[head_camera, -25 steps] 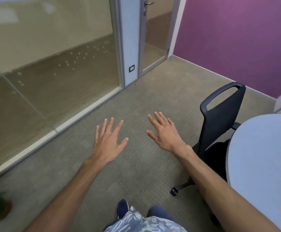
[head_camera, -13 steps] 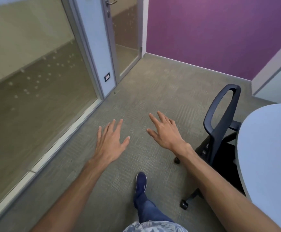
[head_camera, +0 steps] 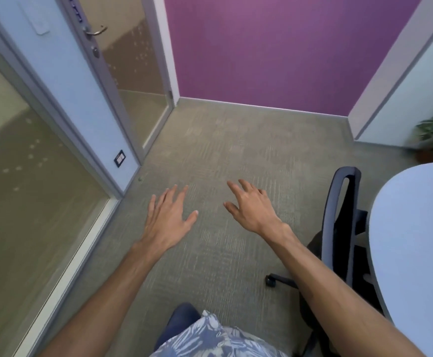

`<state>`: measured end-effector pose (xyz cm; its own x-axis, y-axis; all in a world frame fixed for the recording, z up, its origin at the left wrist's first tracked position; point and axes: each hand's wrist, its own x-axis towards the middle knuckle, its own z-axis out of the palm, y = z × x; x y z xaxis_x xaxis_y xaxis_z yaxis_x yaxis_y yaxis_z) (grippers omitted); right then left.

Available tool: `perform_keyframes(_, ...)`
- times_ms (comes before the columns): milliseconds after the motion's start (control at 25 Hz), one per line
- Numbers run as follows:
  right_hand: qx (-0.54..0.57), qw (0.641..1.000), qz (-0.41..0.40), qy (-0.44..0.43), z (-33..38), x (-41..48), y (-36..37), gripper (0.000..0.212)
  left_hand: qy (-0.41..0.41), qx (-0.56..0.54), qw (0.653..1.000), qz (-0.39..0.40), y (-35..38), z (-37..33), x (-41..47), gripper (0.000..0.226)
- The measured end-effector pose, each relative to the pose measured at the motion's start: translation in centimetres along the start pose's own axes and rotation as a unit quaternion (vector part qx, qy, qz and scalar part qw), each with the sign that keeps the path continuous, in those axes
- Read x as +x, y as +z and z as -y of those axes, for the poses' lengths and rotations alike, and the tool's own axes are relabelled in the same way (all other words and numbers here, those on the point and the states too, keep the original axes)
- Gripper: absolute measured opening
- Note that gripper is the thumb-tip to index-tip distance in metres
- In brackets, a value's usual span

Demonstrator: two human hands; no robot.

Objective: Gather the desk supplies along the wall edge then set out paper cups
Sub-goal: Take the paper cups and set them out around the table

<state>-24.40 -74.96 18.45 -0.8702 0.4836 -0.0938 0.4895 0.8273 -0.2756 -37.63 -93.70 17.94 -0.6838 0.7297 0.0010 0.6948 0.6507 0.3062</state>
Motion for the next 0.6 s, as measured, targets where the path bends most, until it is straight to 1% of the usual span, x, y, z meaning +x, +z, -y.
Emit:
perform_keyframes(320, 0.02, 0.991, -0.035, 0.124, -7.5, 13.0, -3.2, 0.06, 0.121, -0.002, 0.992, 0.018, 0.8, -2.1, 21.1, 0.074)
perform_keyframes(480, 0.027, 0.978, -0.048, 0.2, -11.0, 20.2, -5.2, 0.059, 0.187, -0.047, 0.981, -0.008, 1.9, -4.2, 32.4, 0.063)
perform_keyframes(600, 0.029, 0.968, -0.063, 0.24, -13.8, 24.5, -6.6, 0.059, 0.234, -0.062, 0.97, 0.019, 2.9, -6.4, 39.6, 0.061)
